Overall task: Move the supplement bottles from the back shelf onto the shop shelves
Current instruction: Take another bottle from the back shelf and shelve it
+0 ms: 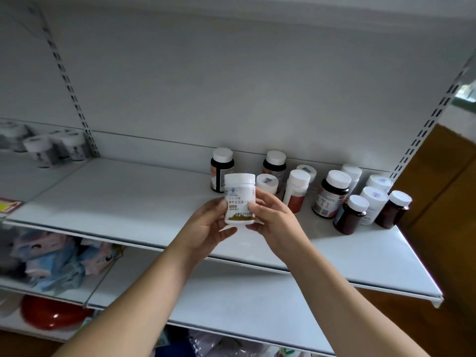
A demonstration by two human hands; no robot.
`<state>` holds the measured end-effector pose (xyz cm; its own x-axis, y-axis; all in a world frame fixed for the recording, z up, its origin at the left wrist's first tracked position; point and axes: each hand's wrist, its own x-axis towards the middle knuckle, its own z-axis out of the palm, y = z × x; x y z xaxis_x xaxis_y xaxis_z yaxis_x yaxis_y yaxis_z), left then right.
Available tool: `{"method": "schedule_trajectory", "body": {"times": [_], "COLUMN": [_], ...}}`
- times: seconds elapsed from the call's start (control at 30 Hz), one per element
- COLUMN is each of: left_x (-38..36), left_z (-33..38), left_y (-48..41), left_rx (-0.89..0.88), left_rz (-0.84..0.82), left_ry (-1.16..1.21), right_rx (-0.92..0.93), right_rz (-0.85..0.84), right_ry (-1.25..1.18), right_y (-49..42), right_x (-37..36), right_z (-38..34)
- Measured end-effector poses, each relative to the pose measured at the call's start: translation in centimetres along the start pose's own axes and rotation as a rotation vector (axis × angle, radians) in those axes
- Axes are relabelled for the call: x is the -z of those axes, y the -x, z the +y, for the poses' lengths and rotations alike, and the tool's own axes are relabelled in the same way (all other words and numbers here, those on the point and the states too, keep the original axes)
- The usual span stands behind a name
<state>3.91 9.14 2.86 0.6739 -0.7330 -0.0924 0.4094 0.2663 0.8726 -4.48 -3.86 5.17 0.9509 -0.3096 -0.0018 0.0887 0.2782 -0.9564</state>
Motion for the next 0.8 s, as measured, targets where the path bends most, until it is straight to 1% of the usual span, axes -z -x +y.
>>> {"method": "schedule_trajectory", "body": {"times": [0.07, 0.17, 0.27, 0.4, 0.6, 0.8], "left_x": [0.2, 1.2, 3.0, 6.6, 15.1, 26.1], "left_z": [0.5, 1.2, 2.0, 4.0, 8.4, 14.8], "left_y": [0.8, 2.4, 4.6, 8.2, 14.2, 20.6], "left_rx": [-0.024, -0.054, -0.089, -0.148, -0.204, -0.275], "left_rz": [0.078, 0.195, 0.283, 0.338, 0.402, 0.418], "left_ry": [-0.016, -0.025, -0.002, 0.007, -0.044, -0.182], "right_rx": [-0.060, -0.123, -0.157, -0.156, -0.107, -0.063], "right_rz": [-0.091, -0.183, -0.223, -0.276, -0.339, -0.303], "right_ry": [-0.080, -0.129, -0.125, -0.155, -0.124, -0.167], "right_y": [-0.3, -0.8, -1.0, -0.9, -1.2, -2.2], "right_x": [-0.1, -1.6, -4.5, -9.7, -20.4, -34.3], "right_z": [0.3, 1.1, 2.1, 3.4, 6.3, 10.6]}}
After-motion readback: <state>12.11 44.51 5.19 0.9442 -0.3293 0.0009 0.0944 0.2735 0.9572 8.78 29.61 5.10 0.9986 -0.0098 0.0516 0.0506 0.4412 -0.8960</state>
